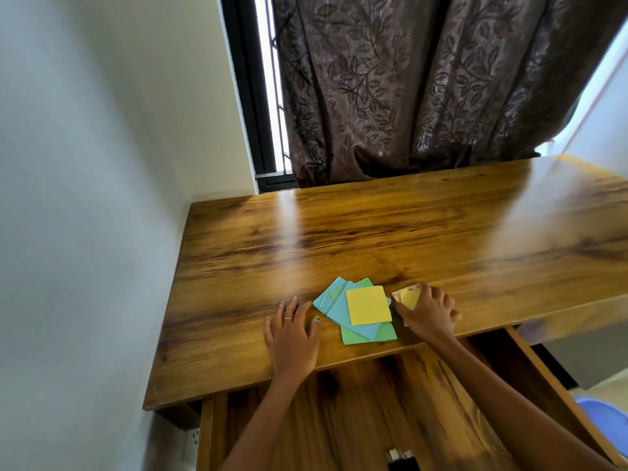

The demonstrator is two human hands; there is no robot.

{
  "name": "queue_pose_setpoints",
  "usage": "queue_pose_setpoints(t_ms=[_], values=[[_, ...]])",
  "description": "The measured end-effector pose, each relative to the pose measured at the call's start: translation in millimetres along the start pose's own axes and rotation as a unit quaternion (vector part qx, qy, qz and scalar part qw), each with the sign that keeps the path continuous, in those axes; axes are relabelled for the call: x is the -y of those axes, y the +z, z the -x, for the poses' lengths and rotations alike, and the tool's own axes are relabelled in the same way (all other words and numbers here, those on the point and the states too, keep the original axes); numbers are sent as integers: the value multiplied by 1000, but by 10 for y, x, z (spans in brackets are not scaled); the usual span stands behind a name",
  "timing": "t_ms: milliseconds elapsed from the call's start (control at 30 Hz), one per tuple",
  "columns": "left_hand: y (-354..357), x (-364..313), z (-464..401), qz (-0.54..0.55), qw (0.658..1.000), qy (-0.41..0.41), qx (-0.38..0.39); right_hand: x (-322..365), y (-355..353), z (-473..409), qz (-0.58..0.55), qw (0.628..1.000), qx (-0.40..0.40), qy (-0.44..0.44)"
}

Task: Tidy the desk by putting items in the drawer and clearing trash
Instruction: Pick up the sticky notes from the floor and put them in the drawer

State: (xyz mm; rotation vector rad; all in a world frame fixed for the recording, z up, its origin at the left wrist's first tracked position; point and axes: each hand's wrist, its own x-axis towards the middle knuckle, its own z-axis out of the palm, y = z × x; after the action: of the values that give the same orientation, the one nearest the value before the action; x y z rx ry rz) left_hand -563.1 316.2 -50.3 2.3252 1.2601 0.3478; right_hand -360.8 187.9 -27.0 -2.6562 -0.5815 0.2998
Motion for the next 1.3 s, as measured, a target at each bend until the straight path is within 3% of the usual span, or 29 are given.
queue_pose_setpoints(t_ms=[67, 167, 267, 333, 533, 733, 1000, 1200, 1300], values=[[5, -65, -73, 29, 999, -24, -6, 51, 4, 34, -11, 1000, -23, -17], [-2, -196, -177, 96, 992, -80, -19, 231, 28, 125, -12, 991, -61, -121], [22, -277, -225, 119, 987, -108, -23, 407, 134, 253, 36, 969, -4, -244], [38, -284, -241, 128, 985, -112, -26, 461, 242, 320, 71, 958, 46, -275], [42, -253, -234, 163, 979, -110, -44, 463, 372, 325, 102, 956, 78, -264], [67, -245, -184, 104, 993, -62, -15, 461, 319, 241, 87, 954, 107, -267], [24, -276, -134, 112, 992, -64, 8, 484, 250, 262, -16, 961, 97, -259], [-33, -276, -103, 239, 965, -99, -45, 359, 280, 329, -43, 963, 62, -257], [-121, -218, -83, 381, 912, -144, -53, 322, 193, 350, -112, 967, -8, -230]])
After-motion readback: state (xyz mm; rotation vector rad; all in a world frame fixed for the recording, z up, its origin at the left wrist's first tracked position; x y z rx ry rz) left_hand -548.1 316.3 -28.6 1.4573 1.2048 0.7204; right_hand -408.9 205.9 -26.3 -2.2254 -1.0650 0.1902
